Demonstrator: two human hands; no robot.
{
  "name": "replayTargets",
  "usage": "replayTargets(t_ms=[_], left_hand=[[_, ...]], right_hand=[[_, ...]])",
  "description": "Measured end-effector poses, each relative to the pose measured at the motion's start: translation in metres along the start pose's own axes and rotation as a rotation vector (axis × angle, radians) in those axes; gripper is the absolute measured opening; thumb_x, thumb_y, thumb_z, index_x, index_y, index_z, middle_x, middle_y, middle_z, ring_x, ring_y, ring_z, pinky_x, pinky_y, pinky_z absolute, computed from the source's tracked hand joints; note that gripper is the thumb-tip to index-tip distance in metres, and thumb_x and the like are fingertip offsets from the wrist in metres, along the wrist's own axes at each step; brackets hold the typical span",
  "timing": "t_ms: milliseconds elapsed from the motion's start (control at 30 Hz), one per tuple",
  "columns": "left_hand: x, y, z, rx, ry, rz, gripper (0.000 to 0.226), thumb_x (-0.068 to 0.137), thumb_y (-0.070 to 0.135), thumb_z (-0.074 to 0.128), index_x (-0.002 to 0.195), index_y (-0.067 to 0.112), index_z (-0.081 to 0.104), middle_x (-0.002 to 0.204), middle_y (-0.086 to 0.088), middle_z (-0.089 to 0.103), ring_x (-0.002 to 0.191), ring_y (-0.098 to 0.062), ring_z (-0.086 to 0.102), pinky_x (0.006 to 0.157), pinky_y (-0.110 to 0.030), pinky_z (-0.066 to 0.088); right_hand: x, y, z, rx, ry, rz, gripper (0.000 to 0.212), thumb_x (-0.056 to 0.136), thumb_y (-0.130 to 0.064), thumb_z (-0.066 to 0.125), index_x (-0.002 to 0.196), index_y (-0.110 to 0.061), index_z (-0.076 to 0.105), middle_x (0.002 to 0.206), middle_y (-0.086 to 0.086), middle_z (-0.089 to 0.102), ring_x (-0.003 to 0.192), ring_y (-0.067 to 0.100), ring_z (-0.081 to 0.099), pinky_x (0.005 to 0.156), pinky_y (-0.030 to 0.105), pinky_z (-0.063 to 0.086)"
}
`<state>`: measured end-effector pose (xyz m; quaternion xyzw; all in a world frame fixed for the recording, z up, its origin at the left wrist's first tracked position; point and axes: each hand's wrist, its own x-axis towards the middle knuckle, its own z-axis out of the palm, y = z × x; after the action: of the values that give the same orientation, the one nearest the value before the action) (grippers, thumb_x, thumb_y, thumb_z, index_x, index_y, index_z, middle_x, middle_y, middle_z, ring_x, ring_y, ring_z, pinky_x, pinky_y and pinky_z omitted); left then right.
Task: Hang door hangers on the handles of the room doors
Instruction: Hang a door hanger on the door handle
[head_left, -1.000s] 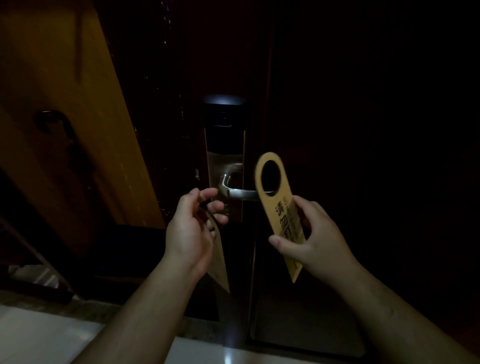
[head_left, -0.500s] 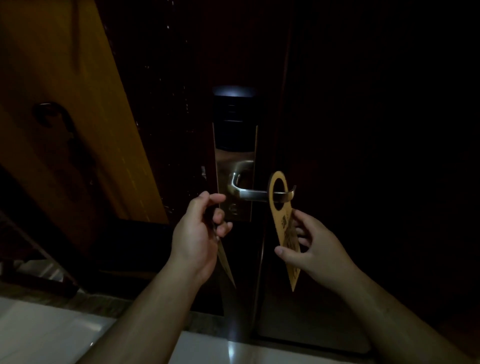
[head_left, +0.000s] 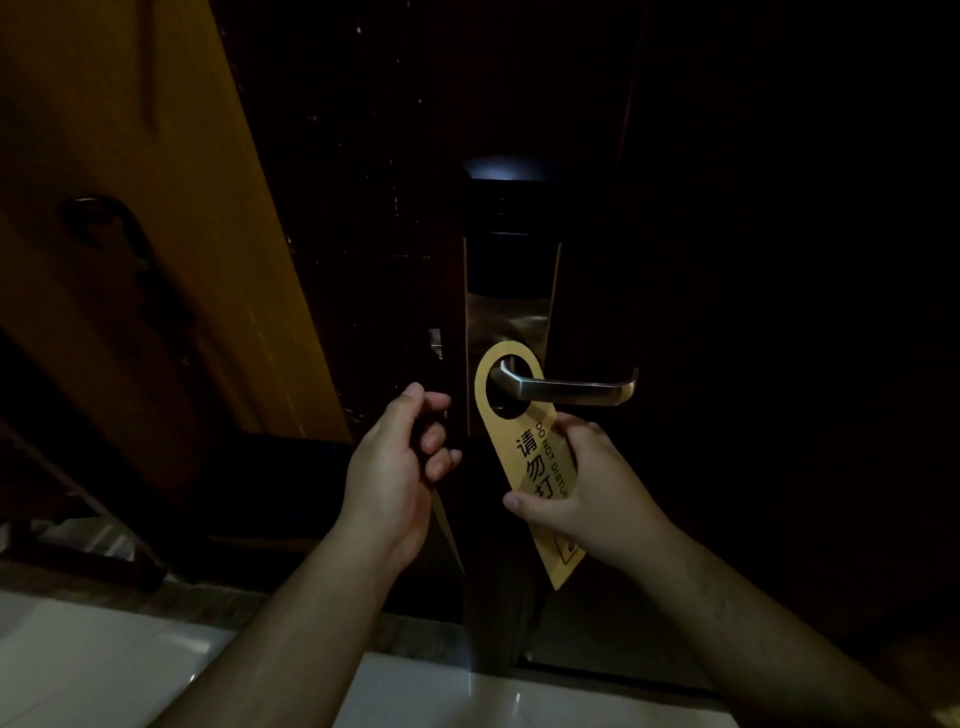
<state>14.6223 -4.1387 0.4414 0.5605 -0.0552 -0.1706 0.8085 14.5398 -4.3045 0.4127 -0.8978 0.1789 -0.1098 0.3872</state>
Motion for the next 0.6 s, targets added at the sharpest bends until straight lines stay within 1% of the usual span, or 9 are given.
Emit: replayTargets(t_ms=[33, 67, 133, 233, 300, 367, 467, 533, 600], left_hand=[[0.001, 0.001, -0.003, 0.002, 0.002, -0.003, 0.036, 0.098, 0.042, 0.046, 0.104, 0.013, 0.065, 0.059, 0.008, 0.045, 0.053, -0.010, 0.043, 0.078, -0.038, 0.045], [0.002, 0.001, -0.006, 0.003, 0.002, -0.005, 0.035, 0.098, 0.042, 0.046, 0.104, 0.013, 0.065, 0.059, 0.008, 0.044, 0.053, -0.010, 0.043, 0.078, -0.038, 0.045], [0.003, 0.002, -0.012, 0.001, 0.001, -0.009, 0.035, 0.099, 0.042, 0.046, 0.103, 0.012, 0.065, 0.060, 0.007, 0.044, 0.054, -0.011, 0.042, 0.077, -0.038, 0.044], [0.005, 0.005, -0.020, 0.000, -0.018, -0.013, 0.035, 0.099, 0.042, 0.046, 0.103, 0.012, 0.064, 0.061, 0.006, 0.043, 0.054, -0.012, 0.042, 0.076, -0.037, 0.044], [0.006, 0.006, -0.025, -0.004, -0.031, -0.019, 0.035, 0.098, 0.042, 0.046, 0.104, 0.012, 0.064, 0.061, 0.006, 0.043, 0.054, -0.011, 0.041, 0.075, -0.037, 0.044], [0.007, 0.008, -0.029, -0.003, -0.040, -0.026, 0.036, 0.098, 0.042, 0.046, 0.104, 0.012, 0.064, 0.060, 0.007, 0.043, 0.054, -0.011, 0.041, 0.075, -0.037, 0.044], [0.008, 0.009, -0.034, -0.004, -0.051, -0.034, 0.035, 0.099, 0.041, 0.045, 0.104, 0.012, 0.064, 0.060, 0.007, 0.043, 0.053, -0.010, 0.041, 0.075, -0.037, 0.044], [0.008, 0.009, -0.037, -0.004, -0.059, -0.039, 0.034, 0.099, 0.039, 0.045, 0.103, 0.012, 0.064, 0.060, 0.007, 0.043, 0.053, -0.010, 0.041, 0.075, -0.037, 0.043], [0.008, 0.008, -0.039, 0.005, -0.071, -0.042, 0.033, 0.099, 0.038, 0.044, 0.104, 0.012, 0.063, 0.061, 0.006, 0.043, 0.054, -0.011, 0.041, 0.075, -0.037, 0.043]], right_hand=[[0.001, -0.001, 0.003, 0.020, 0.003, 0.007, 0.095, 0.065, -0.050, 0.083, 0.143, -0.033, 0.030, 0.126, -0.024, 0.032, 0.117, -0.003, 0.031, 0.080, 0.011, 0.032], [0.001, -0.002, 0.005, 0.048, 0.002, 0.017, 0.094, 0.065, -0.049, 0.083, 0.141, -0.033, 0.030, 0.128, -0.022, 0.035, 0.117, -0.001, 0.034, 0.083, 0.013, 0.034], [0.002, -0.004, 0.010, 0.112, -0.013, 0.039, 0.092, 0.067, -0.046, 0.083, 0.139, -0.033, 0.028, 0.128, -0.019, 0.043, 0.118, 0.001, 0.040, 0.087, 0.020, 0.040], [0.003, -0.009, 0.017, 0.156, -0.013, 0.060, 0.083, 0.073, -0.044, 0.080, 0.136, -0.034, 0.026, 0.122, -0.020, 0.046, 0.113, 0.000, 0.043, 0.085, 0.023, 0.042], [0.003, -0.014, 0.021, 0.178, 0.013, 0.063, 0.067, 0.083, -0.041, 0.071, 0.134, -0.034, 0.028, 0.120, -0.020, 0.051, 0.110, 0.001, 0.048, 0.081, 0.023, 0.046], [0.005, -0.016, 0.025, 0.215, 0.034, 0.063, 0.044, 0.093, -0.038, 0.058, 0.129, -0.034, 0.033, 0.119, -0.017, 0.056, 0.110, 0.004, 0.054, 0.078, 0.025, 0.049], [0.007, -0.017, 0.030, 0.177, 0.103, 0.068, 0.007, 0.099, -0.035, 0.045, 0.105, -0.032, 0.048, 0.110, -0.011, 0.059, 0.100, 0.007, 0.060, 0.074, 0.028, 0.053], [0.009, -0.018, 0.033, 0.114, 0.155, 0.079, 0.013, 0.100, -0.035, 0.043, 0.093, -0.030, 0.053, 0.102, -0.008, 0.058, 0.089, 0.009, 0.061, 0.073, 0.031, 0.056], [0.011, -0.019, 0.035, 0.094, 0.196, 0.098, 0.015, 0.100, -0.035, 0.044, 0.091, -0.030, 0.055, 0.098, -0.008, 0.057, 0.085, 0.008, 0.059, 0.069, 0.028, 0.054]])
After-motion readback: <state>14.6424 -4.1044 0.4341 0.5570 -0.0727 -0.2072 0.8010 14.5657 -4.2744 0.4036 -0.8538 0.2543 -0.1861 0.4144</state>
